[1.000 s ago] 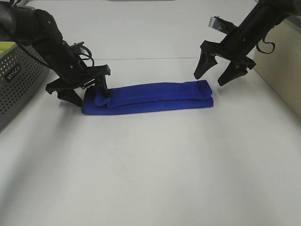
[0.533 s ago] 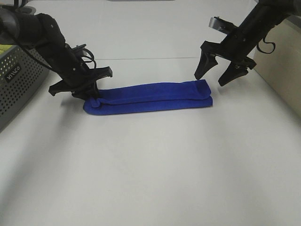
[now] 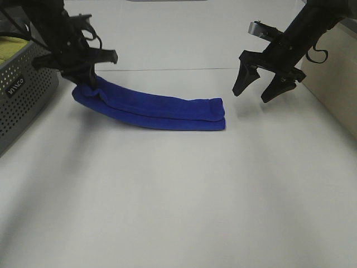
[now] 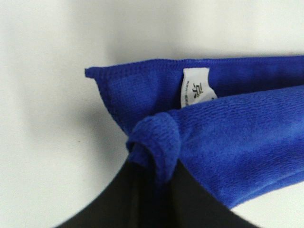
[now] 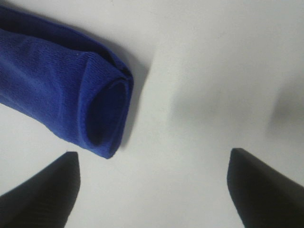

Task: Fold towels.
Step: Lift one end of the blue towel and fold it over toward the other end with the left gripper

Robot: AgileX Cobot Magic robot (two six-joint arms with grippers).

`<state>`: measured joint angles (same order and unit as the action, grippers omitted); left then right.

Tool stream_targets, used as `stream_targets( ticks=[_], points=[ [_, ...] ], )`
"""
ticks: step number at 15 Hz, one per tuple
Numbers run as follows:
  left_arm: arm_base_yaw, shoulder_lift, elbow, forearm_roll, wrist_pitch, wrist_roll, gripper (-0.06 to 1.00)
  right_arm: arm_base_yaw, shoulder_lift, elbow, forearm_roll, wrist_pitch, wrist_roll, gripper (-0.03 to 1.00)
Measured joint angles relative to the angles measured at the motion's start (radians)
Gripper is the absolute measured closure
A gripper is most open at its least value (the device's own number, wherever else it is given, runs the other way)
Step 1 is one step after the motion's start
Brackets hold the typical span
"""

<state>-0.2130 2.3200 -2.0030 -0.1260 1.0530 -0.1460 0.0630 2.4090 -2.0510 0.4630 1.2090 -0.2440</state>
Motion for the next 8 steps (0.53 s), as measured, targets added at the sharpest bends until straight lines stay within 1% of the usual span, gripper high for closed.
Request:
stream_targets(
  ticks=[1,2,3,4,5,6,8],
  points=[
    [0.0,-0.006,-0.084,0.003,0.068,-0.022,0.85,0.0,0.0,0.0,0.0,0.0,0.0,0.15],
    [-0.001,-0.01,-0.159,-0.016,0.111,-0.038,0.85,0.0,0.0,0.0,-0.003,0.0,0.0,0.15],
    [-0.011,-0.015,-0.228,-0.098,0.132,-0.044,0.85,0.0,0.0,0.0,-0.003,0.0,0.0,0.15],
    [-0.017,-0.016,-0.236,-0.123,0.131,-0.045,0.85,0.0,0.0,0.0,-0.003,0.0,0.0,0.15],
    [-0.047,-0.011,-0.245,-0.185,0.122,-0.053,0.85,0.0,0.0,0.0,-0.002,0.0,0.001,0.15],
    [-0.071,0.004,-0.245,-0.207,0.113,-0.071,0.85,0.0,0.0,0.0,0.008,0.0,0.002,0.15],
    [-0.128,0.062,-0.245,-0.248,0.044,-0.102,0.85,0.0,0.0,0.0,0.039,0.0,0.014,0.15]
  ],
)
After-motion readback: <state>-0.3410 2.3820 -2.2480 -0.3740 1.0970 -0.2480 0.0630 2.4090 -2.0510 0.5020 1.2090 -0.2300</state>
